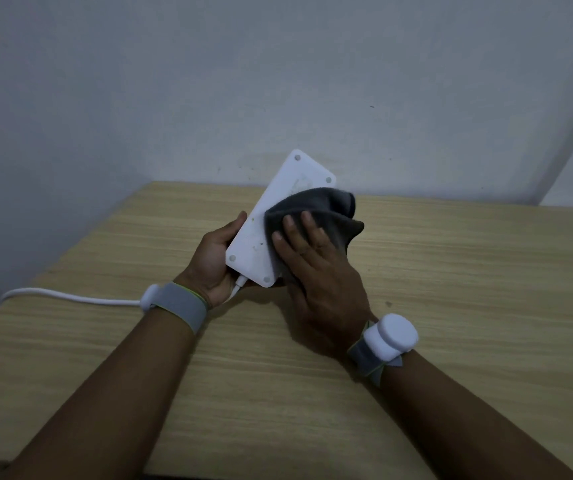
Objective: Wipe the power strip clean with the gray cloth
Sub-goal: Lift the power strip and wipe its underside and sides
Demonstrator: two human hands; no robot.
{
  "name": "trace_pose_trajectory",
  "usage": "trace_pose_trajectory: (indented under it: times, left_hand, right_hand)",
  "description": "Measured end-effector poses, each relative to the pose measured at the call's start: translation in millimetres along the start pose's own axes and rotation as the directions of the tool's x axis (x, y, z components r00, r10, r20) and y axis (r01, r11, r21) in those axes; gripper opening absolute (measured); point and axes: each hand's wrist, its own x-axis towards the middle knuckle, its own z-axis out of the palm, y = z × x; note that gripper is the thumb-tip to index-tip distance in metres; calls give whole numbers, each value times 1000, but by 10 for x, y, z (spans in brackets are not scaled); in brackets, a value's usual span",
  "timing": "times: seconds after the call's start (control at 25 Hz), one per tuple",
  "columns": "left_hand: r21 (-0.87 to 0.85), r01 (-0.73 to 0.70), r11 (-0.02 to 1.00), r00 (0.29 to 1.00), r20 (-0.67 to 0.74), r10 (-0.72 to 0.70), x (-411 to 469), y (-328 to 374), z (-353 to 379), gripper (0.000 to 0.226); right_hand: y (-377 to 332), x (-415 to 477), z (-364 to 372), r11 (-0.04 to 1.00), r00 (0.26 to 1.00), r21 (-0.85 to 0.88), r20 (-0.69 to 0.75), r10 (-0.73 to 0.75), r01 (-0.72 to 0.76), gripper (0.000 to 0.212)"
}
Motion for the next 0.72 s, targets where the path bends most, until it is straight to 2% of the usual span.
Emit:
trace_pose_trajectory:
  times: [0.08, 0.12, 0.28, 0.48, 0.64, 0.72]
  left_hand:
    - [-94, -10, 996, 1000, 17, 12, -6, 17, 17, 60]
    - [-98, -13, 995, 1000, 21, 15, -7, 20, 23, 59]
    - [56, -13, 998, 999, -35, 15, 7, 3, 47, 53]
    - [-62, -10, 998, 999, -49, 7, -1, -1, 83, 56]
    - [22, -37, 999, 997, -66, 38, 40, -89, 88, 55]
    - [20, -46, 999, 997, -59, 48, 49, -105, 89, 53]
  right_hand:
    - [-24, -14, 32, 995, 993, -21, 57, -99, 101, 49]
    - [-15, -3, 34, 996, 995, -25, 58, -83, 84, 49]
    - [2, 42, -3, 990, 989, 4, 9, 144, -144, 54]
    - [-86, 34, 11, 999, 994, -34, 107, -22, 26, 53]
    - [-47, 111, -50, 989, 985, -18, 88, 150, -149, 57]
    - [-77, 100, -35, 995, 991, -35, 96, 97, -94, 56]
